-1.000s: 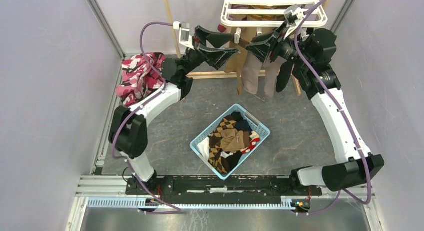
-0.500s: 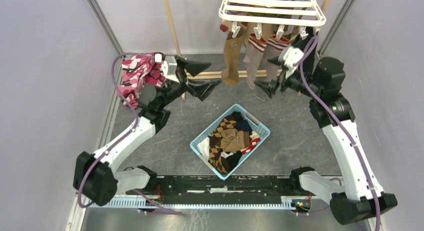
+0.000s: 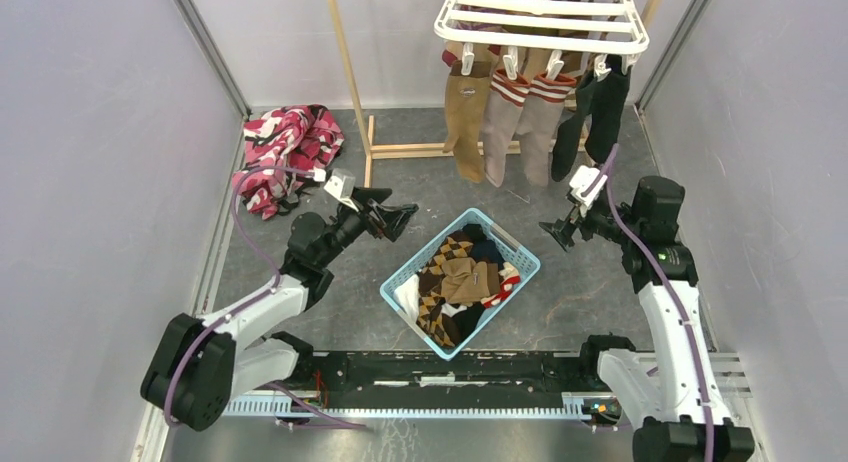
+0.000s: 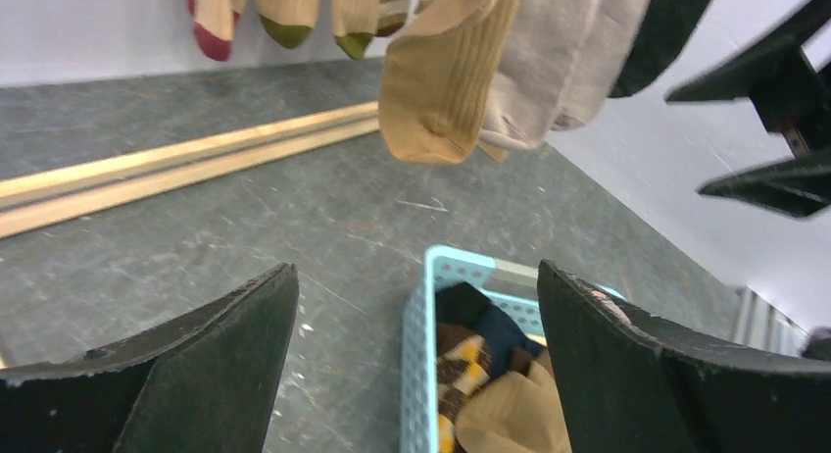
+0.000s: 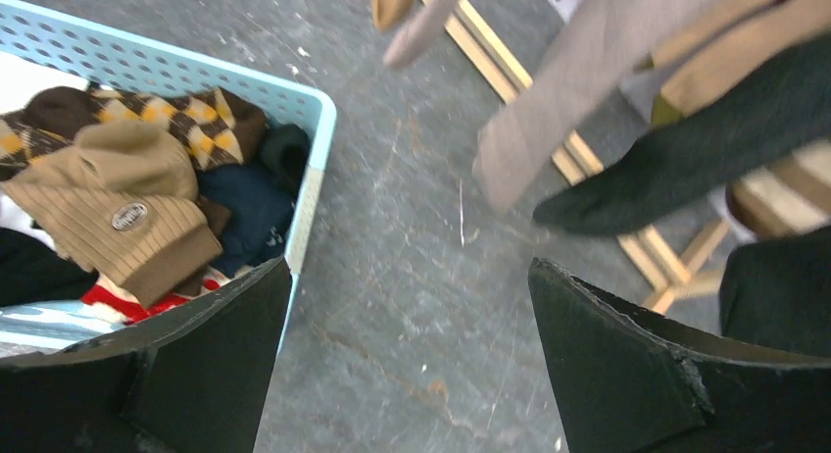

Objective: Clip the socks to the hanger
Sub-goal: Clamp the sock onto the hanger, then rotate the hanger at the clothesline.

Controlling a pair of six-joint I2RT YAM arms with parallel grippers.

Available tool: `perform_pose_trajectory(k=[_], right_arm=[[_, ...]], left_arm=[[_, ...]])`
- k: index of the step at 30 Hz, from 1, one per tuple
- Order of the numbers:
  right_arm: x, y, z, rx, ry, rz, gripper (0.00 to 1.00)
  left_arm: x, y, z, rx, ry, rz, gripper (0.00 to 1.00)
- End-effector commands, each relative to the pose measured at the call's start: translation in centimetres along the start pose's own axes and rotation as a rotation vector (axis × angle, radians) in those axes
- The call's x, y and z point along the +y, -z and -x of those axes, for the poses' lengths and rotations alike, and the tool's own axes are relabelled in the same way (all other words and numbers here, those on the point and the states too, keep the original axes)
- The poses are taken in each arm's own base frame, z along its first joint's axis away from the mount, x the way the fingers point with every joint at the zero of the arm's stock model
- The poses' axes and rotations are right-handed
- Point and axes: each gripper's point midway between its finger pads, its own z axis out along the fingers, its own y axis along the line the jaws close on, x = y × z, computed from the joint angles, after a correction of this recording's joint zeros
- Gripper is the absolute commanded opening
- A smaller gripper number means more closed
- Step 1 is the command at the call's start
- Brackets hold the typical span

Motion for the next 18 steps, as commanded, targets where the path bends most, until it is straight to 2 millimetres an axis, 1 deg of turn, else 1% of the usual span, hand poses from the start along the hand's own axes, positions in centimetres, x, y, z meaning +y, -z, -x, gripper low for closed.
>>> perform_pose_trajectory(k=[1, 2, 3, 6, 8, 9, 11, 12, 13, 14, 16, 18], right_arm=[[-1.1, 0.8, -1.6, -0.005, -0.028, -0.041, 0.98], [-1.2, 0.7, -2.0, -0.007, -0.051, -0.03, 0.98], [-1.5, 0.8, -2.5, -0.005, -0.073, -0.027, 0.98], [-1.2, 0.8, -2.8, -0.018, -0.1, 0.031, 0.98], [-0.6, 0.8, -3.0, -0.021, -0.093, 0.068, 0.98], [-0.3, 0.8, -3.3, -0.017, -0.076, 0.082, 0.98], [0.1, 0.9, -3.7, -0.009, -0.06, 0.096, 0.98], [0.2, 0.9, -3.9, -0.004, -0.053, 0.099, 0.98], [0.3, 0.9, -4.0, -0.003, -0.047, 0.097, 0.98], [0.3, 0.9, -4.2, 0.0, -0.045, 0.097, 0.98], [0.3, 0.8, -4.3, -0.001, -0.044, 0.102, 0.98], [0.5, 0.8, -4.4, -0.003, -0.046, 0.114, 0.98]], left_arm=[[2.2, -2.4, 5.4, -0.166, -0.146, 0.033, 0.95], [2.8, -2.9, 6.3, -0.195, -0.191, 0.041, 0.94], [3.1, -3.4, 7.4, -0.239, -0.281, 0.04, 0.94], [2.6, -4.8, 10.8, -0.36, -0.591, -0.01, 0.94], [2.4, -6.4, 13.2, -0.403, -0.728, -0.025, 0.94], [2.4, -7.4, 14.9, -0.424, -0.778, -0.027, 0.94], [2.8, -8.7, 16.7, -0.431, -0.851, -0.027, 0.93], [2.7, -9.3, 18.8, -0.467, -0.888, -0.031, 0.92], [3.1, -9.7, 19.4, -0.471, -0.904, -0.039, 0.91], [3.1, -10.0, 21.3, -0.509, -0.925, -0.045, 0.9], [3.4, -10.6, 23.2, -0.547, -0.954, -0.084, 0.86], [3.3, -11.4, 24.3, -0.564, -0.996, -0.157, 0.82]])
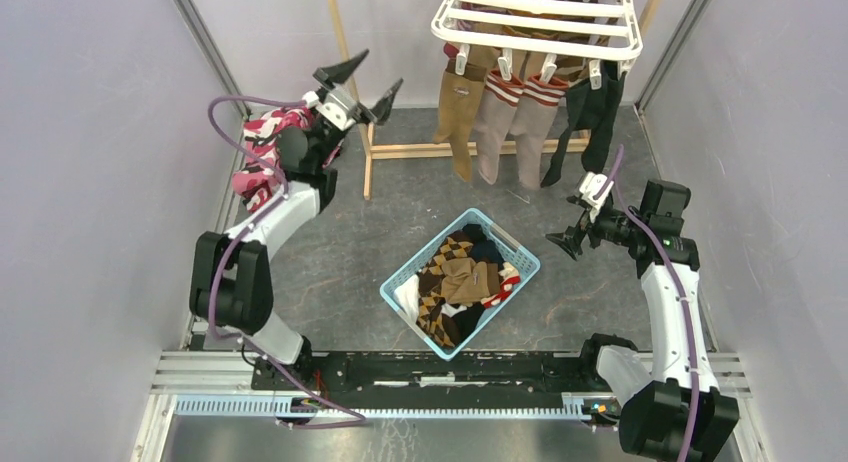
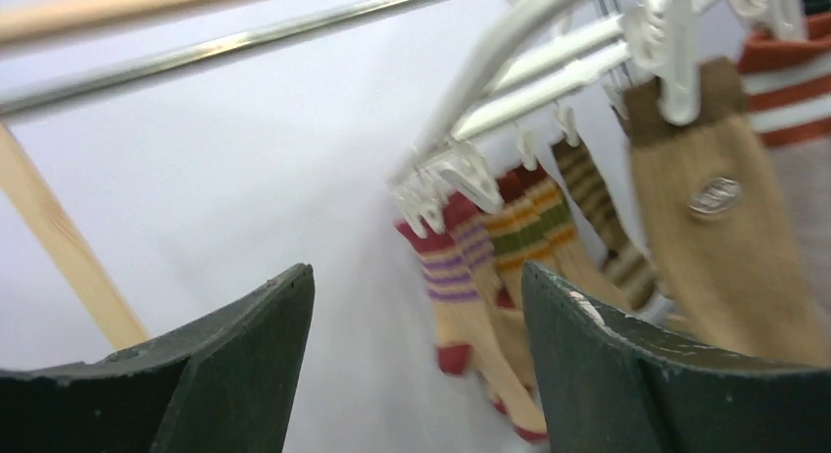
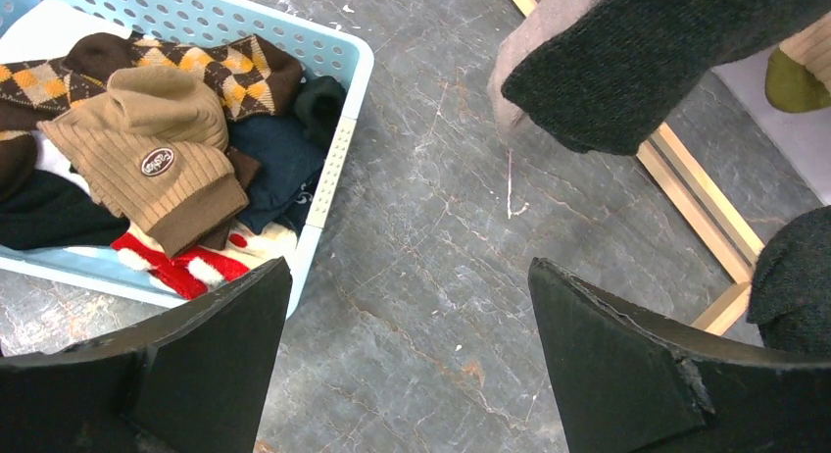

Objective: Clip the socks to the hanger
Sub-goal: Rotate the hanger at the clothesline.

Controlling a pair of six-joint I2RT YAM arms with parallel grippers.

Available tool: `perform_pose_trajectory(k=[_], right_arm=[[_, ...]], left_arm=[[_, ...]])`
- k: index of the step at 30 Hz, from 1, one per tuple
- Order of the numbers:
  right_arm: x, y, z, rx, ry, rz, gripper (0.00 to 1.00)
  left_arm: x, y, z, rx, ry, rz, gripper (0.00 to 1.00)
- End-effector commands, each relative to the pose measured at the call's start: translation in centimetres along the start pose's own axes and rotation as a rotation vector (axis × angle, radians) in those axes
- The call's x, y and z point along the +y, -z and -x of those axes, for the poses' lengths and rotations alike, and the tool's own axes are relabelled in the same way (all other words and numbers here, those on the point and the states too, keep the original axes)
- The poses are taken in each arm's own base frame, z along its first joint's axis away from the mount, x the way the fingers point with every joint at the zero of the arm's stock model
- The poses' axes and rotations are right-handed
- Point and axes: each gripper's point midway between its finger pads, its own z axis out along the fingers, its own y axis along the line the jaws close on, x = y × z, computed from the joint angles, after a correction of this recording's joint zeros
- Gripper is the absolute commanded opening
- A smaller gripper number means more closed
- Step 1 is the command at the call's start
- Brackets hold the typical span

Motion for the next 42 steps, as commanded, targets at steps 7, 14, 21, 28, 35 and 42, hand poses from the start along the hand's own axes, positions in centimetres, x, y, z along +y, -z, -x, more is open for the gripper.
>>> perform_pose_trajectory(k=[7, 14, 21, 28, 35, 42], right_arm=[[0.5, -0.2, 0.2, -0.029, 0.034, 0.061, 0.98], [0.8, -0.4, -0.2, -0.029, 0.021, 0.085, 0.98], [1.1, -0.3, -0.1, -0.033, 0.024, 0.095, 0.98], [1.5, -0.3, -0.1, -0.037, 0.029, 0.109, 0.98], [1.9, -0.2, 0.1, -0.041, 0.038, 0.118, 0.98], [1.7, 0.3, 0.9, -0.046, 0.061, 0.111, 0.98]], left_arm=[[0.6, -4.9, 1.7, -0.279, -0.309, -0.315, 0.71], [1.1, -8.2, 2.8, -0.407, -0.296, -0.336, 0.64], [-1.4, -11.2, 2.6, -0.445, -0.287, -0.381, 0.6], [-2.8, -12.8, 2.7, -0.452, -0.288, -0.396, 0.46], [-3.4, -13.7, 3.6, -0.454, -0.282, -0.395, 0.34], [-4.4, -13.6, 4.7, -0.456, -0.296, -0.408, 0.09]])
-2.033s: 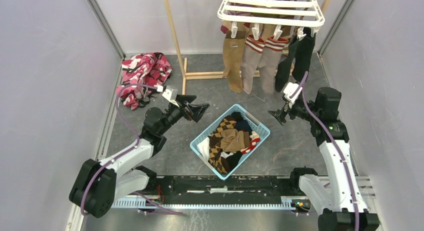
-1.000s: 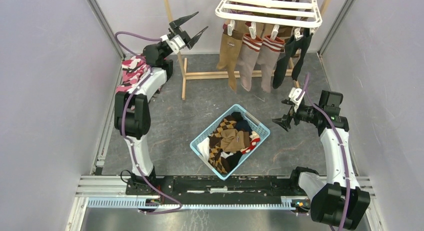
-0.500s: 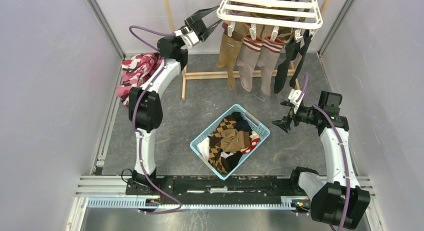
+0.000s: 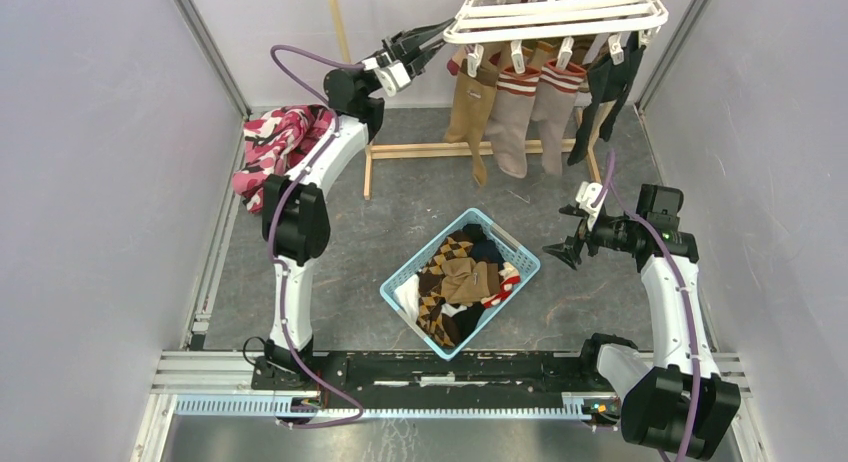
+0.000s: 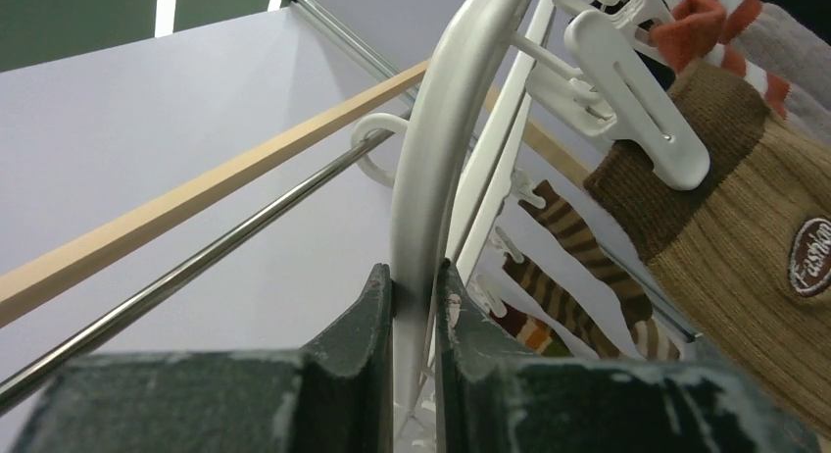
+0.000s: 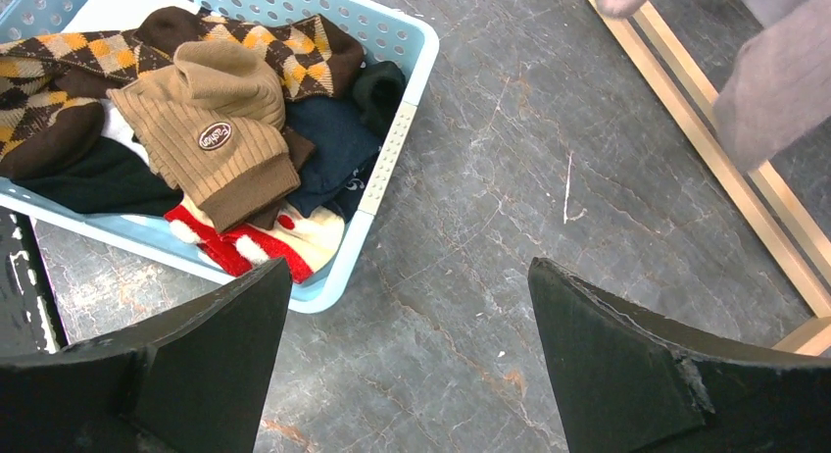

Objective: Clip the socks to the hanger
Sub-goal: Rotate the hanger at the clothesline.

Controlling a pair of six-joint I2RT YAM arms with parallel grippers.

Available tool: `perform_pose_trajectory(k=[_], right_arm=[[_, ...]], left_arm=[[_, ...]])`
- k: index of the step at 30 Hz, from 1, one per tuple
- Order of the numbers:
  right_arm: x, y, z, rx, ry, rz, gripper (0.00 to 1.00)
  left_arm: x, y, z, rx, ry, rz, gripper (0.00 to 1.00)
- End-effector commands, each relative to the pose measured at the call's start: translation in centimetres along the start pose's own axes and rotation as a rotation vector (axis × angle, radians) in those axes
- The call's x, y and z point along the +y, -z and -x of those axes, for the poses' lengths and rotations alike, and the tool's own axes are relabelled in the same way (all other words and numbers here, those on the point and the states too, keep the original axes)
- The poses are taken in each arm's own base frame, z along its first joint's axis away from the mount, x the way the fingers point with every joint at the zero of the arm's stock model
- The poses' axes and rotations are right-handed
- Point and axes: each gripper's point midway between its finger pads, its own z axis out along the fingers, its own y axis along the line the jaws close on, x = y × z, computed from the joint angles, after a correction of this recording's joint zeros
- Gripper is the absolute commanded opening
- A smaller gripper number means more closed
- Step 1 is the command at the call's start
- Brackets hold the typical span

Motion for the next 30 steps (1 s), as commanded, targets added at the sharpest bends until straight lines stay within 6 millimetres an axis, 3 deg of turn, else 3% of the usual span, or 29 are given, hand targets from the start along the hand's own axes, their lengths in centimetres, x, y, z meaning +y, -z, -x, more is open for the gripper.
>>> perform_pose_trajectory(k=[1, 4, 22, 30], right_arm=[[-0.6, 0.9, 2.5, -0.036, 0.077, -0.017, 0.98], [-1.0, 1.2, 3.0, -0.037, 0.08, -0.03, 0.98], [-1.8, 2.4, 4.7, -0.038, 0.107, -0.052, 0.98], [-3.1, 3.6, 6.9, -0.051, 0.103, -0.091, 0.98]], left_arm=[[1.2, -1.3, 2.6, -0.014, -0.079, 0.011, 0.06], [1.5, -1.3, 3.4, -0.005, -0.121, 0.013, 0.02], [4.8, 0.5, 8.2, 0.245, -0.45, -0.001, 0.02], [4.4, 0.7, 10.6, 0.345, -0.501, 0.004, 0.02]])
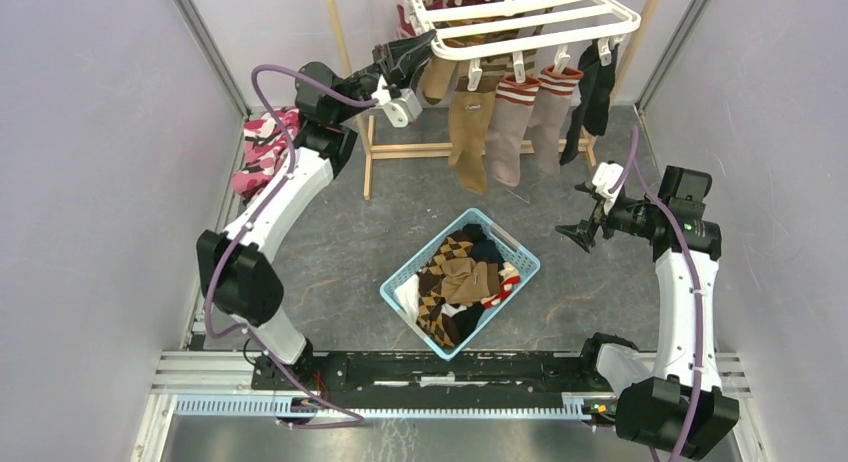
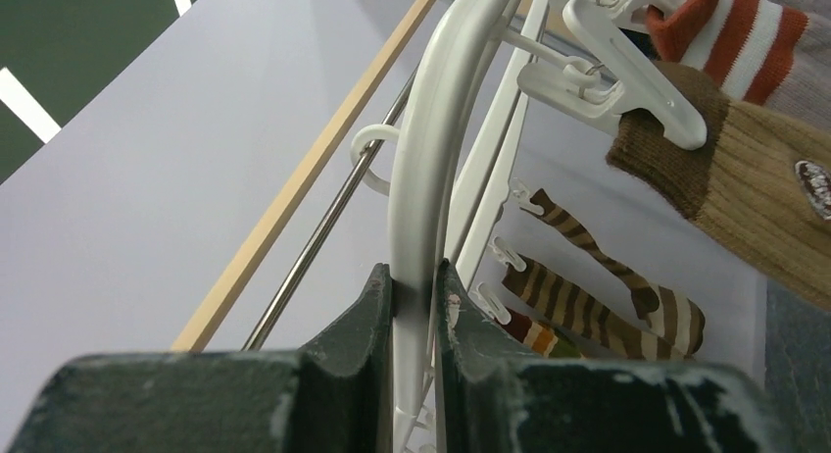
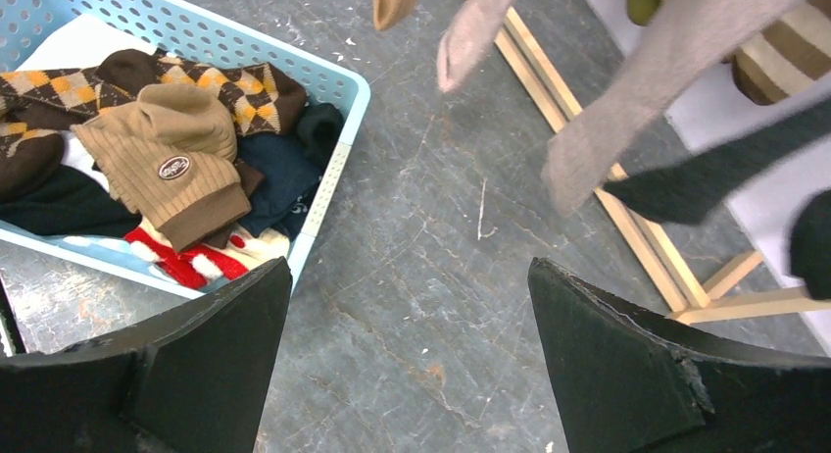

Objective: Clip the socks to the hanger
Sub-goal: Rotate the hanger at the clothesline.

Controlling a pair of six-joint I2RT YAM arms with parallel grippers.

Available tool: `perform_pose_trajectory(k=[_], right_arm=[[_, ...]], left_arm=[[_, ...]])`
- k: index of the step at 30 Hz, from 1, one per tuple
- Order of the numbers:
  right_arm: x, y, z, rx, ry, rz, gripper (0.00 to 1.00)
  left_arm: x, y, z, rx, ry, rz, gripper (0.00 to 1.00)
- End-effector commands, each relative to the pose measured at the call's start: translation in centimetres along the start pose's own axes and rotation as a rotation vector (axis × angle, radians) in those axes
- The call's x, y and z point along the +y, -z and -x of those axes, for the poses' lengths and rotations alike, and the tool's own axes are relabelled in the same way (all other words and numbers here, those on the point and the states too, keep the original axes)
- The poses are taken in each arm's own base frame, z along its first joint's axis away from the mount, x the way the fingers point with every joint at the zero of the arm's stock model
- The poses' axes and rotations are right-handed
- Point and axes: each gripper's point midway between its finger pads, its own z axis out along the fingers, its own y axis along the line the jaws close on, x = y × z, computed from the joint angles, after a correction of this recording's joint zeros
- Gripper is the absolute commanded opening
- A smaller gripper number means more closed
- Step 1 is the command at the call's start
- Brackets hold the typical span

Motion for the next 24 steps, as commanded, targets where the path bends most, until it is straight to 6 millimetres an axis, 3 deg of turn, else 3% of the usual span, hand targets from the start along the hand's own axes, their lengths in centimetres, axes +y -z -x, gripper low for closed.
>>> perform_pose_trajectory(k=[1, 4, 8, 16, 18, 22, 24], right_arm=[[-1.0, 0.7, 2.0, -0.03, 0.008, -0.025, 0.98], [-1.6, 1.2, 3.1, -0.042, 0.018, -0.041, 0.98], [-2.5, 2.3, 6.6, -0.081, 0.076, -0.064, 0.98], [-4.6, 5.2, 17.0, -0.27, 0.15, -0.139, 0.98], [-5.6, 5.9, 19.6, -0.335, 0.117, -0.183, 0.98], [-9.0, 6.7, 22.4, -0.454, -0.1, -0.283, 0.98], [-9.8, 6.8, 23.7, -0.512, -0.144, -0.267, 0.97]], left_arm=[[4.8, 0.6, 3.8, 0.08, -0.214, 0.104, 0.02], [3.8, -0.3, 4.9, 0.109, -0.207, 0.081, 0.02], [2.0, -2.2, 6.7, 0.12, -0.19, 0.06, 0.02], [-1.0, -5.1, 8.9, 0.17, -0.215, 0.029, 0.02], [-2.1, -6.1, 9.3, 0.176, -0.232, 0.018, 0.02], [-3.7, -7.9, 10.2, 0.184, -0.242, 0.007, 0.02], [-4.7, -8.8, 10.4, 0.193, -0.241, 0.002, 0.02]])
